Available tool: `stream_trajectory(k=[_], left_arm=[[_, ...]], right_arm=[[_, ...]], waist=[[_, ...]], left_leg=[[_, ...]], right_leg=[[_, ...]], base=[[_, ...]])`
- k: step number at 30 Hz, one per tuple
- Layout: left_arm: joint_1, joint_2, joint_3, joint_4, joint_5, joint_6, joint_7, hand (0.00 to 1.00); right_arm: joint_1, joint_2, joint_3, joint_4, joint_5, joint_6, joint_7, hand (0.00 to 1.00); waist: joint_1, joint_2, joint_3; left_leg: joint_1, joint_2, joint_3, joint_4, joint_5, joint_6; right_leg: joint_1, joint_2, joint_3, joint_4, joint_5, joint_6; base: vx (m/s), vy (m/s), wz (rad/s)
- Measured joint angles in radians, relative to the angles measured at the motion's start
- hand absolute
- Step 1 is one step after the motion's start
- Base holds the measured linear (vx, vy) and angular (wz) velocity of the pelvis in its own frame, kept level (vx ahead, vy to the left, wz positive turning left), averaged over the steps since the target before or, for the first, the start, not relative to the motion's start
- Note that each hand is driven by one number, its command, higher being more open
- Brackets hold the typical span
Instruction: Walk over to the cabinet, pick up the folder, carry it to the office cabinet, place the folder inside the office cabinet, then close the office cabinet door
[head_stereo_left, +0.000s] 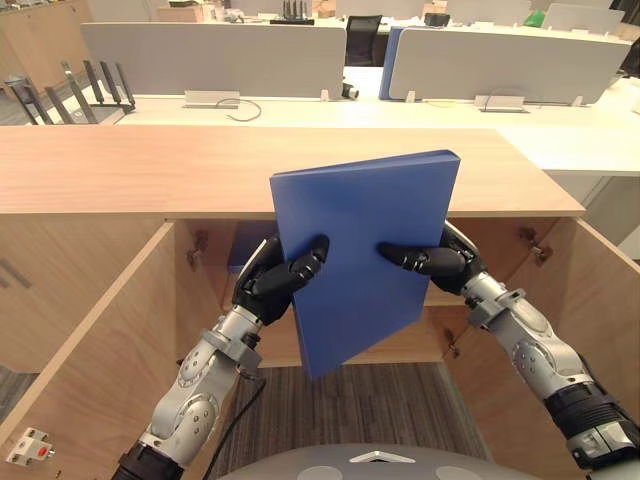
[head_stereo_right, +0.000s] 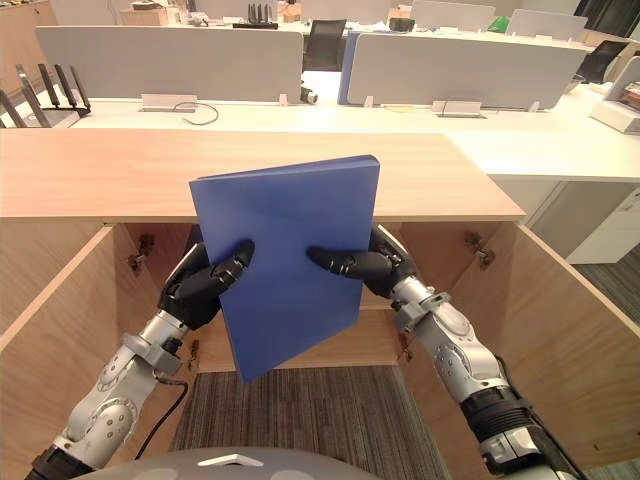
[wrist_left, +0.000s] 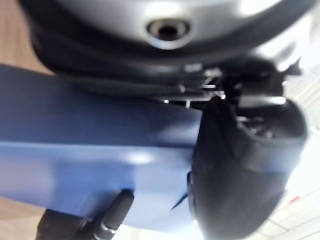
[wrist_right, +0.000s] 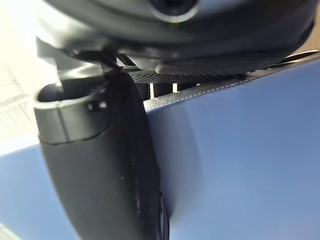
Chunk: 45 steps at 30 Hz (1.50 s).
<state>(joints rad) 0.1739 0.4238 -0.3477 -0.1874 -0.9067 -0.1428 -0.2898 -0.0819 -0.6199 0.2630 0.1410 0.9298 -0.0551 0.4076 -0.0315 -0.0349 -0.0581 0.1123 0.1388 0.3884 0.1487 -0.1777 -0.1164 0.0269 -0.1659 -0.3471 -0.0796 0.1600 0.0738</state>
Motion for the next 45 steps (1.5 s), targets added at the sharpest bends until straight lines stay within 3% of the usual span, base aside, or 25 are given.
stream_trajectory(k=[4,11,12,26,30,35,39,45], left_arm=[[0.000,0.004,0.000,0.110,-0.029,-0.007,-0.074,0.00],[0.000,0.009,0.000,0.207,-0.034,-0.009,-0.123,0.00],[0.001,0.009,0.000,0.214,-0.034,-0.010,-0.128,1.00],[0.036,0.019,-0.060,0.398,-0.027,-0.008,-0.282,1.00],[0.032,-0.011,-0.034,0.570,0.064,-0.004,-0.278,1.00],[0.032,-0.150,0.101,0.705,0.159,-0.008,-0.200,1.00],[0.011,-0.281,0.238,0.848,0.254,-0.010,-0.065,1.00],[-0.036,-0.384,0.340,0.961,0.279,-0.010,0.100,1.00]], right_arm=[[0.025,0.000,0.038,0.015,-0.007,0.038,-0.006,0.00],[0.032,-0.003,0.094,0.046,-0.008,0.074,-0.008,0.00],[0.033,-0.006,0.098,0.046,-0.008,0.077,-0.008,0.00],[0.148,-0.003,0.207,0.113,0.037,0.180,-0.004,0.00],[0.146,0.096,0.225,0.253,0.018,0.188,-0.003,0.00],[0.134,0.174,0.177,0.338,-0.031,0.172,-0.007,0.00],[0.105,0.267,0.136,0.448,-0.115,0.143,-0.042,0.00],[0.061,0.359,0.072,0.589,-0.178,0.127,-0.096,0.00]], waist=[[-0.001,0.008,-0.003],[-0.001,0.008,0.004],[-0.001,0.009,0.008],[-0.006,0.017,0.058],[-0.020,0.019,0.085],[-0.006,0.015,0.094],[0.001,0.013,0.096],[0.005,0.018,0.115]], left_leg=[[0.000,0.011,-0.002,0.005,0.000,-0.002],[-0.001,0.011,-0.004,0.005,0.001,-0.003],[0.000,0.011,-0.004,0.005,0.001,-0.003],[0.001,0.010,-0.004,-0.007,0.007,-0.004],[0.014,0.005,-0.003,-0.044,0.030,-0.008],[0.028,-0.003,-0.003,-0.076,0.043,-0.006],[0.038,-0.007,-0.004,-0.097,0.052,-0.006],[0.054,-0.009,-0.024,-0.115,0.061,-0.007]], right_leg=[[0.001,0.009,0.000,0.000,0.000,-0.001],[0.002,0.010,-0.001,-0.001,0.000,-0.001],[0.002,0.010,-0.001,-0.004,0.000,-0.001],[-0.002,0.010,0.001,-0.006,0.000,-0.001],[-0.008,0.013,0.000,-0.006,0.000,-0.001],[-0.008,0.012,0.000,-0.006,-0.001,0.000],[-0.006,0.012,-0.003,-0.006,-0.004,-0.001],[0.015,0.012,-0.024,-0.001,-0.014,-0.001]], base=[[0.00,0.000,0.00],[-0.02,0.011,0.00],[-0.04,0.022,0.01],[-0.02,0.007,-0.01],[-0.01,0.000,-0.01],[-0.01,0.004,-0.01],[-0.01,0.030,0.02],[0.00,0.014,0.11]])
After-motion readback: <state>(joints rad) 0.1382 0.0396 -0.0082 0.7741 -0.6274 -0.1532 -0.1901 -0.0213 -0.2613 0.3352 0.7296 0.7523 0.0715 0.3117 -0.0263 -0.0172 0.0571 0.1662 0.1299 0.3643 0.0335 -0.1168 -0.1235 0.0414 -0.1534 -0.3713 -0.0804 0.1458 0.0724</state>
